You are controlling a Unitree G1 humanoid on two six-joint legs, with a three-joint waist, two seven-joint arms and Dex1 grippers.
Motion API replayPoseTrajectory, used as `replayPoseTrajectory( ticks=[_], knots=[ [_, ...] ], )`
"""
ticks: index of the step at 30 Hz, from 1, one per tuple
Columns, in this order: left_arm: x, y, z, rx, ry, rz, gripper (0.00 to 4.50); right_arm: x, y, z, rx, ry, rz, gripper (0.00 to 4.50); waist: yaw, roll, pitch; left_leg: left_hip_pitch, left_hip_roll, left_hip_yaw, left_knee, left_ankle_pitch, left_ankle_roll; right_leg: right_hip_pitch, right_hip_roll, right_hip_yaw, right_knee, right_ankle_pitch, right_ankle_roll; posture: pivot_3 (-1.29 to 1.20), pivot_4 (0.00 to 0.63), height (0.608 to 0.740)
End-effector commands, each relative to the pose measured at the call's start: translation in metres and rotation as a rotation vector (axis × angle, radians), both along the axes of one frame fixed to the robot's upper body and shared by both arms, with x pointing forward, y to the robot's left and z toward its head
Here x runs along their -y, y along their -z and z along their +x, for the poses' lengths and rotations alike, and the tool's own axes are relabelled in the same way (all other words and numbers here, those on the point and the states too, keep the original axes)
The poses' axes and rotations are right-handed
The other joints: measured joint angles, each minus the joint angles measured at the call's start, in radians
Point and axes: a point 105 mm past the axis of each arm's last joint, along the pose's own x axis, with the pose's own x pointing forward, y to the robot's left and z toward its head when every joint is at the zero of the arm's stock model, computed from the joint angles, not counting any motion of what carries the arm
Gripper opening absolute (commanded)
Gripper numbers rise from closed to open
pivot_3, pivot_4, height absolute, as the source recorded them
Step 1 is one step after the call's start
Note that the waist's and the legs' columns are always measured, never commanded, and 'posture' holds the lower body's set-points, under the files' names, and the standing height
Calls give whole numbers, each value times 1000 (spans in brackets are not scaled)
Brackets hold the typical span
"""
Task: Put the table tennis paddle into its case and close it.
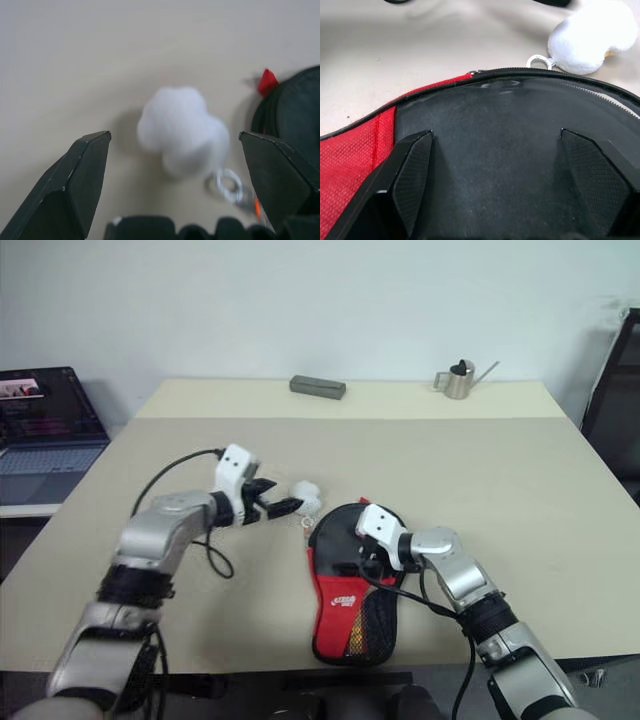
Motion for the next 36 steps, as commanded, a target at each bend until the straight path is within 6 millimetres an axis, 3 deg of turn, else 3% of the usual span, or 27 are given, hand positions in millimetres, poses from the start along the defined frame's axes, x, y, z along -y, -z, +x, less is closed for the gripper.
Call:
replayPoseTrajectory(
  ticks=[1, 6, 16, 19, 25, 29, 31, 36],
  knots=[
    [3, -7, 16, 41, -8, 17, 4500, 0, 19, -5, -49, 6, -61, 4375, -7, 0, 0, 0, 0, 0, 0, 0, 0, 0, 0, 0, 0, 0, 0, 0, 150, 740],
    [12, 9, 25, -9, -5, 12, 4500, -2, 18, -7, -46, 12, -54, 4375, -15, 0, 0, 0, 0, 0, 0, 0, 0, 0, 0, 0, 0, 0, 0, 0, 150, 740],
    [16, 41, 16, -129, 44, 9, 4500, -2, 14, -7, -41, 41, -33, 4375, -17, 0, 0, 0, 0, -1, 0, 0, 0, 1, 0, 0, 0, 0, 0, 0, 150, 740],
    [18, 45, 14, -142, 57, 6, 3908, -3, 13, -7, -40, 45, -28, 4500, -17, 0, 0, 0, 0, -1, 0, 0, 0, 1, 0, -1, 0, 0, 0, 0, 150, 740],
    [17, 50, 4, -160, 97, 4, 1779, -6, 8, -4, -15, 74, -4, 4500, -17, 0, 0, 1, 0, -1, 0, 0, 0, 1, 0, -1, 0, 0, 0, 0, 150, 740],
    [12, 46, -2, -148, 110, 14, 642, -6, 14, -2, -67, 114, -14, 4500, -18, 0, 0, 1, 1, -1, 0, 0, 0, 1, 0, 0, 0, 0, 0, 0, 150, 740],
    [11, 41, 0, -129, 111, 22, 399, -4, 20, -2, -94, 128, -38, 4500, -19, 0, 0, 2, 1, -1, 0, 0, 0, 1, 0, 0, 0, 0, 0, 0, 150, 740],
    [19, 23, 11, -70, 127, 25, 393, 3, 34, 0, -146, 185, -87, 4500, -18, 0, 0, 2, 1, -2, 0, 0, 0, 2, 0, -1, 0, 0, 0, 0, 150, 740]
  ],
)
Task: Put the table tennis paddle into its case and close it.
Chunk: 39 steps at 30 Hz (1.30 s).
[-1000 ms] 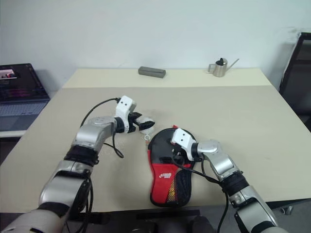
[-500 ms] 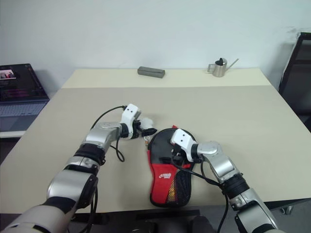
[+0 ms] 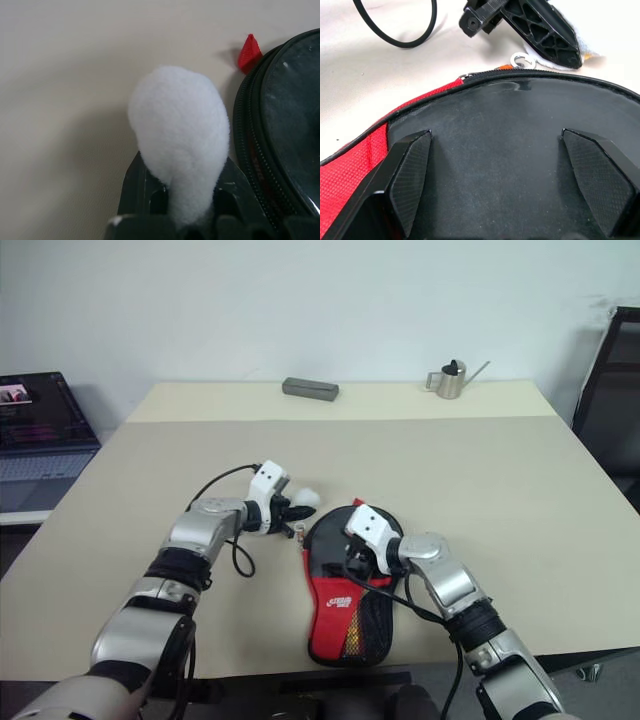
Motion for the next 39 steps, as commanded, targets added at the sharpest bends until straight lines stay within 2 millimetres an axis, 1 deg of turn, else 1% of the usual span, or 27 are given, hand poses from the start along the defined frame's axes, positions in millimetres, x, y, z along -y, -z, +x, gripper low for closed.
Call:
replayPoseTrajectory(
  ticks=[1, 5, 9, 13, 19, 27, 34, 39],
  knots=[
    [9, -20, 9, 62, 36, 7, 392, 14, 32, 2, -92, 83, -105, 4500, 1, 0, 0, 0, 0, 0, 0, 0, 0, 0, 0, 0, 0, 0, 0, 0, 150, 740],
    [20, -27, 15, 94, 74, 20, 392, 18, 39, 2, -104, 103, -124, 4500, 4, 0, 0, 1, 0, -2, 0, 0, 0, 3, 0, -3, 0, 0, 1, 0, 150, 740],
    [25, -33, 22, 128, 78, 53, 391, 16, 42, 4, -115, 123, -122, 4500, 2, 0, 0, 2, -1, -2, 0, 0, 0, 4, 0, -3, 0, -1, 3, 0, 150, 740],
    [31, -35, 28, 148, 81, 97, 391, 15, 44, 4, -132, 132, -116, 4500, 2, 0, 0, 3, -1, -2, 0, 0, 0, 4, 0, -3, 0, -2, 5, 0, 150, 740],
    [37, -39, 37, 184, 42, 134, 387, 16, 50, 1, -150, 133, -123, 4500, 2, 0, 0, 3, -1, -3, 0, 0, 0, 4, 0, -4, 0, -2, 6, 0, 150, 740],
    [50, -47, 43, 235, 32, 180, 383, 18, 57, 0, -172, 152, -123, 4500, 1, -1, -1, 3, -1, -3, 0, 0, -1, 5, 0, -4, 0, -2, 7, 0, 150, 740],
    [58, -47, 45, 257, 20, 202, 378, 17, 63, -7, -192, 166, -117, 4500, 1, -1, -3, 3, -1, -3, 0, 0, -1, 5, 0, -4, 0, -2, 7, 0, 150, 740],
    [67, -58, 49, 311, -5, 212, 378, 17, 67, -10, -207, 190, -109, 4500, 4, -2, -4, 3, -1, -4, 0, 0, -1, 6, 0, -4, 0, -2, 7, 0, 150, 740]
  ],
)
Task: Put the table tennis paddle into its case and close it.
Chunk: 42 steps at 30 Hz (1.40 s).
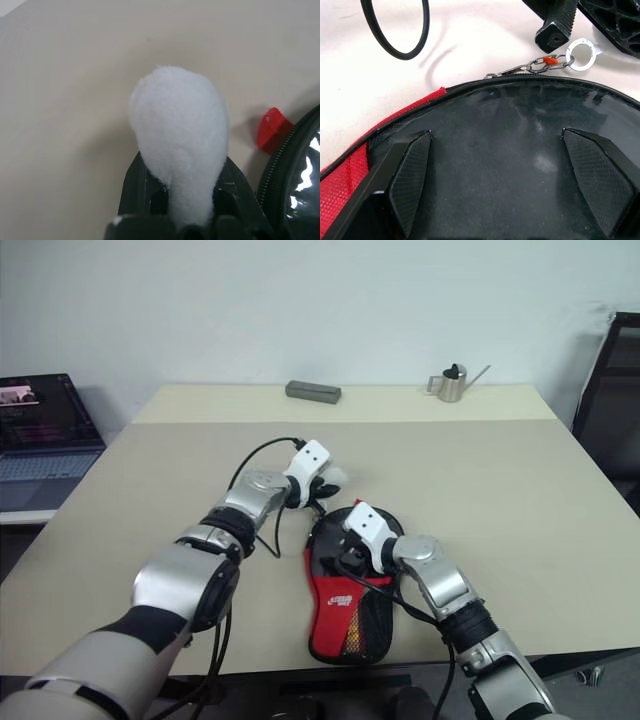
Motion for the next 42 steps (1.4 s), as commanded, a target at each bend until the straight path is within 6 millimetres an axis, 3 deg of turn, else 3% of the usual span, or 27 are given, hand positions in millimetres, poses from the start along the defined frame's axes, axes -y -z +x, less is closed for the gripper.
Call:
replayPoseTrajectory(
  ticks=[1, 9, 31, 42],
  knots=[
    [12, -37, 10, 128, 4, -12, 378, 19, 59, -16, -195, 77, -131, 4500, 0, 0, 0, 0, 0, 0, 0, 0, 0, 0, 0, 0, 0, 0, 0, 0, 150, 740],
    [19, -52, 14, 194, -5, 8, 378, 12, 64, -25, -213, 94, -113, 4500, -1, 0, 0, 1, 0, 0, -1, 0, 0, 0, 0, 0, 0, 0, 0, 0, 150, 740],
    [69, -51, 7, 307, 84, 126, 377, -1, 80, -55, -279, 147, -75, 4500, 1, -1, -5, 0, 0, -1, -3, 0, 0, 2, 0, -2, -4, -1, 1, 0, 150, 740],
    [93, -70, 5, 432, 86, 160, 377, -4, 81, -66, -294, 160, -69, 4500, 3, -1, -5, -1, 0, -3, -3, -1, -1, 2, 0, -3, -7, -1, 2, 0, 150, 740]
  ],
)
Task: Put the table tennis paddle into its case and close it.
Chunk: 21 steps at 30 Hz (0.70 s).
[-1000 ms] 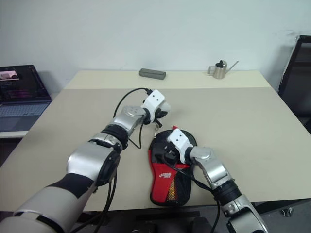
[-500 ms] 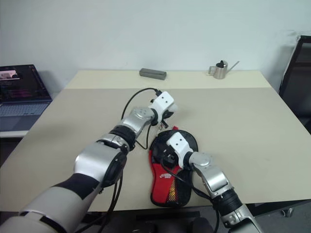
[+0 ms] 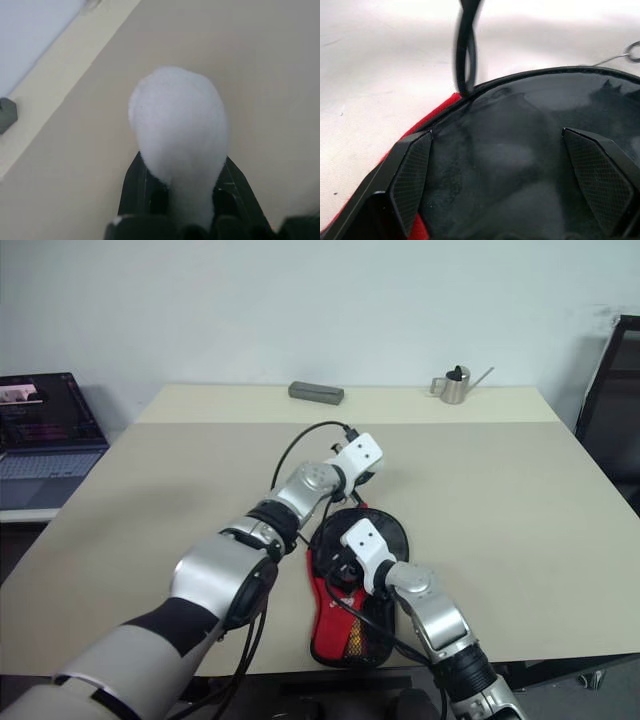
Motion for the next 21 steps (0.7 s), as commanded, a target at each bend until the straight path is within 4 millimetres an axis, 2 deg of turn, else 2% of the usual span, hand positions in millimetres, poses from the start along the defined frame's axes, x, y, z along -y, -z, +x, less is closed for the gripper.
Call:
replayPoseTrajectory(
  ticks=[1, 6, 9, 14, 19, 21],
  knots=[
    [19, -41, 2, 158, 39, -7, 377, 5, 75, -37, -303, -10, -128, 4500, 0, 0, 0, 0, 0, 0, 0, 0, 0, 0, 0, 0, 0, 0, 0, 0, 150, 740],
    [34, -48, -2, 208, 71, 24, 377, 5, 75, -39, -306, -5, -129, 4500, 2, 0, 0, -2, -1, -2, -1, 0, 0, 1, 0, -5, -6, 0, 0, 0, 150, 740],
    [41, -41, -6, 197, 103, 46, 377, 4, 74, -39, -305, -4, -126, 4500, 2, 1, 0, -2, -1, -2, -1, 0, 0, 3, 0, -6, -8, 0, 0, 0, 150, 740],
    [52, -15, -17, 121, 176, 79, 377, 2, 72, -37, -300, 0, -120, 4500, 2, 2, -1, -2, -1, -4, -1, -1, -1, 5, 0, -11, -8, 0, 0, 0, 150, 740],
    [50, 21, -28, 3, 237, 150, 377, 2, 71, -36, -296, 0, -120, 4500, -2, 7, -5, -2, -1, -4, -1, -1, -1, 6, 0, -11, -9, 0, 1, 0, 150, 740],
    [47, 27, -29, -33, 237, 143, 1100, 2, 70, -35, -295, 0, -120, 4500, -3, 8, -5, -2, -1, -4, -1, -1, -1, 5, 0, -11, -9, 0, 1, 0, 150, 740]
  ],
)
